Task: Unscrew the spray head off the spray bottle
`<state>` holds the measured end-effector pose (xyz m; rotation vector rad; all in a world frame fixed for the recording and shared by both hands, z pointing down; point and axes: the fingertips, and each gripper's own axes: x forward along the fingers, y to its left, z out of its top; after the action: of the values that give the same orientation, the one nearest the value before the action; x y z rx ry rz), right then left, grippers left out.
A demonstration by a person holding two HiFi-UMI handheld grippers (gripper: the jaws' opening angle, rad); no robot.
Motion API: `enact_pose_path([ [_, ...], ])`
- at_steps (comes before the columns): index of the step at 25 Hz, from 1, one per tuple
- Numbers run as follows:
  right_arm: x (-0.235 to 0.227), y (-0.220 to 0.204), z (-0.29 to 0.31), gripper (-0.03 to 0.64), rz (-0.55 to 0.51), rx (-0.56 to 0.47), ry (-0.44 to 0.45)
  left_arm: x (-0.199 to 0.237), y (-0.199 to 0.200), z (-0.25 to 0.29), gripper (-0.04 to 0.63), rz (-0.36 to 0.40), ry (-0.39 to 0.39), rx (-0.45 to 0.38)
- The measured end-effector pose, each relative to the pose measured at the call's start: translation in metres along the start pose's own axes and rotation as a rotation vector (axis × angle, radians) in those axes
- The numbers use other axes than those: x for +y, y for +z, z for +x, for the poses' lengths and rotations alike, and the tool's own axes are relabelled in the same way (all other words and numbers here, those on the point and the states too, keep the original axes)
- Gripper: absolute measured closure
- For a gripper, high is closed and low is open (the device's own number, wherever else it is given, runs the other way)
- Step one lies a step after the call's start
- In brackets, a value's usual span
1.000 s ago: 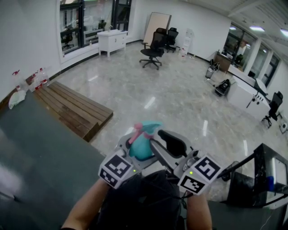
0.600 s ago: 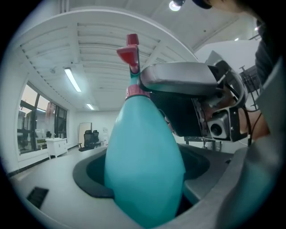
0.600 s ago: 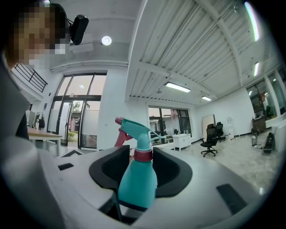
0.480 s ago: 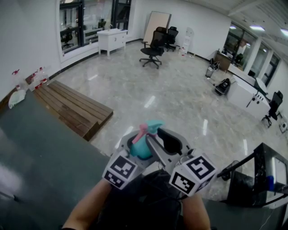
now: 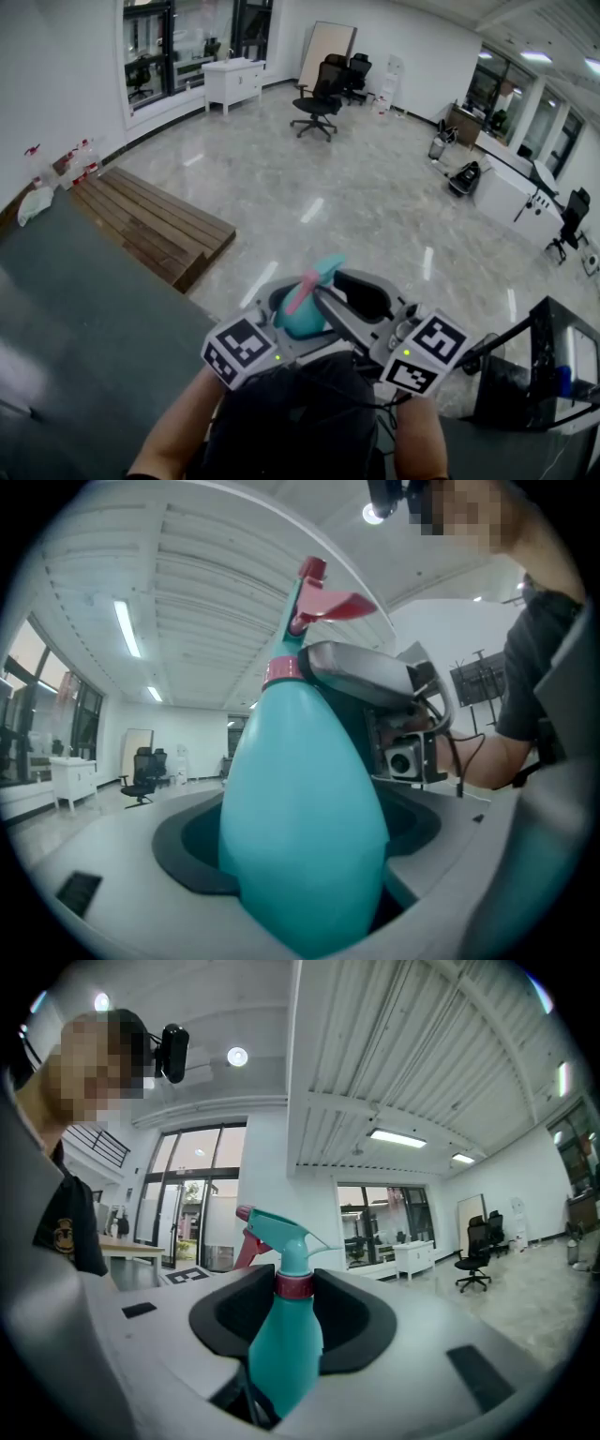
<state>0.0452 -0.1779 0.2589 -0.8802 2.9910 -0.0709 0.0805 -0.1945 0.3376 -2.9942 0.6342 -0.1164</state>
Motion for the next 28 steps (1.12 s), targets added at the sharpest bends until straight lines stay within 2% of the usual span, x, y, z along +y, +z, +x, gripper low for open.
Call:
enact_pose_path([
  [5,0.012,0.003,-0.014,0.479,-0.002,-0.023,0.189,-0.027,0.007,-0.004,0.166,-0.025,-0.190,-0.034],
  [8,0.019,0.003,-0.022,0.479,-0.026,-0.015,0.297,-0.041,0.007,-0.005,0.166,-0.022,-0.277,-0.044],
  [13,0.026,0.007,-0.021,0.479,-0.018,-0.015,0.424,-0.049,0.014,-0.014,0.166,-0.025,-0.365,-0.032],
  [16,0.028,0.005,-0.026,0.479,-0.026,-0.016,0.452,-0.056,0.012,-0.012,0.167,-0.023,-0.378,-0.038],
  [22,0.012,0.006,-0.022,0.459,-0.029,-0.039,0.314,-0.034,0.014,-0.010,0.166,-0.064,-0.280,-0.106],
  [24,0.004,0.007,-0.024,0.459,-0.014,-0.055,0.269,-0.019,0.015,-0.011,0.167,-0.073,-0.191,-0.111],
  [28,-0.001,0.017,-0.028,0.459,-0.024,-0.095,0.174,0.024,0.012,-0.011,0.166,-0.042,0.068,-0.093],
])
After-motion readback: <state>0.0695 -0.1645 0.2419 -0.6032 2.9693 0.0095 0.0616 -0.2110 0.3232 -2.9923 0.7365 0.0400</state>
